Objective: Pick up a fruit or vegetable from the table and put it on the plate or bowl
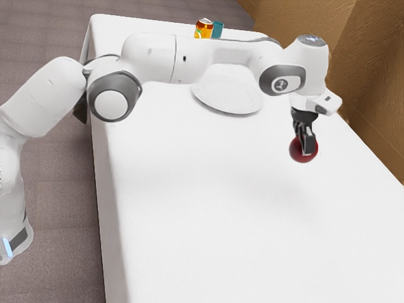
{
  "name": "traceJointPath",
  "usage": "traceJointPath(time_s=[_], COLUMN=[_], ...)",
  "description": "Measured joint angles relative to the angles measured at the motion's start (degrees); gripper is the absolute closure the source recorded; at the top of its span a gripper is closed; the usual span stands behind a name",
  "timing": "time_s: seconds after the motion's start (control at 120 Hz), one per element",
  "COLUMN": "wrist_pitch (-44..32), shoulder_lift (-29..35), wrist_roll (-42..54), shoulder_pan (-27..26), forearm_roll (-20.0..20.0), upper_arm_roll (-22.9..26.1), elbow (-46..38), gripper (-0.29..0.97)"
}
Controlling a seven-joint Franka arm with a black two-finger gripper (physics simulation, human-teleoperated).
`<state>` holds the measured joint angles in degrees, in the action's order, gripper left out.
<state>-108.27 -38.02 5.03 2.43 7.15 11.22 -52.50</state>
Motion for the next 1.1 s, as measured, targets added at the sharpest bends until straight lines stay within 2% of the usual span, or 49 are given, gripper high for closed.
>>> traceJointPath(time_s=[0.2,0.35,0.508,0.608,1.1], wrist_pitch=[4.65,9.44,11.42,11.54,12.45], shoulder_lift=[3.36,6.43,18.21,23.01,24.86], wrist_roll=[-0.01,0.2,0.43,0.59,2.99], shoulder_pan=[4.61,5.4,5.43,5.47,5.33], forearm_roll=[-0.17,-0.52,-3.24,-4.48,-5.56], upper_arm_roll=[-1.02,-2.61,-6.98,-9.22,-15.93], elbow=[-0.15,-0.87,-17.85,-24.38,-25.8], gripper=[0.58,0.57,0.58,0.58,0.58])
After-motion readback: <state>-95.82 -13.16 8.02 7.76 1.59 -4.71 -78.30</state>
